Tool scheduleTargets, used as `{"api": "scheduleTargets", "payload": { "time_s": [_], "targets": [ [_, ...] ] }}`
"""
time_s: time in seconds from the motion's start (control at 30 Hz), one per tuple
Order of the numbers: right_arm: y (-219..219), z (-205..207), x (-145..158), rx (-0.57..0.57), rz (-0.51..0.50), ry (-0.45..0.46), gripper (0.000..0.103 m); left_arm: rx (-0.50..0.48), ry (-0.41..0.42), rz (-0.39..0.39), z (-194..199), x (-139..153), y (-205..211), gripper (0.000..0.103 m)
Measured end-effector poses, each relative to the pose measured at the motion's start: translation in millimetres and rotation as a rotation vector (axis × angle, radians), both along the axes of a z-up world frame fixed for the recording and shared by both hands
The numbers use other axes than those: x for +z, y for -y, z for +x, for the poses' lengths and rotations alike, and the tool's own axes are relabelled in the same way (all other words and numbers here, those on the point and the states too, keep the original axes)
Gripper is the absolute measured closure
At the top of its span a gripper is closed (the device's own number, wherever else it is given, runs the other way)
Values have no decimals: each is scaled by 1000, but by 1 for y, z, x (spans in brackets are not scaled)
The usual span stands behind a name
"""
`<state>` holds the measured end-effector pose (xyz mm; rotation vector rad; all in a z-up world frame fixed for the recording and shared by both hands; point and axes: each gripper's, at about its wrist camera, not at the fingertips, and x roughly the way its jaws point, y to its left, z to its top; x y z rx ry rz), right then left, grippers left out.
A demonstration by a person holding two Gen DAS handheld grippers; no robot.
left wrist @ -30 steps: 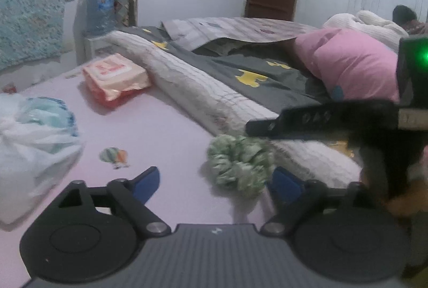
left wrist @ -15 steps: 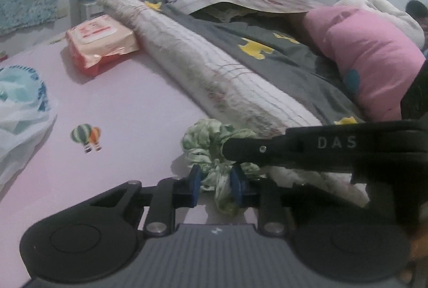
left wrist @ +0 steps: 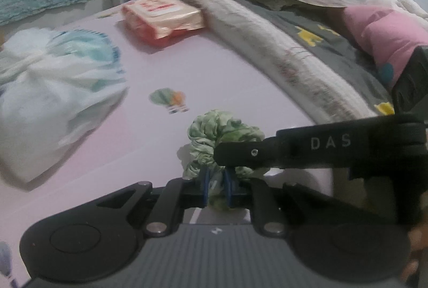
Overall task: Organize soft objects
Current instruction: 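Close the right tool on the green scrunchie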
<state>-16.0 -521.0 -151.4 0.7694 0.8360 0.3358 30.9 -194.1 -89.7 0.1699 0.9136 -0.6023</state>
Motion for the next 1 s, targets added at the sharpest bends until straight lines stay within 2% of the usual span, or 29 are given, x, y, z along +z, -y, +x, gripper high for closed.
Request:
{"api": "scheduleTargets", "payload": {
  "time_s": [0.3, 0.4, 0.53, 0.63, 0.77, 1.0],
  "targets": [
    [-49, 24, -1, 141, 32, -14, 87, 77, 13, 23, -2, 5, -55, 90],
    [-57, 30, 3, 173, 26, -4, 85, 88, 29, 20, -3, 7, -68, 79],
    [-49, 29, 16, 176, 24, 16, 81, 58, 52, 24, -8, 13, -76, 55],
    [-38, 24, 30, 168, 28, 46, 77, 22, 70, 31, -12, 16, -75, 53],
    [-26, 23, 39, 124, 17, 59, 75, -15, 68, 27, -14, 15, -71, 46],
    [-30, 39, 23, 102, -1, -7, 75, -53, 51, 27, -7, 6, -57, 37]
  ]
}}
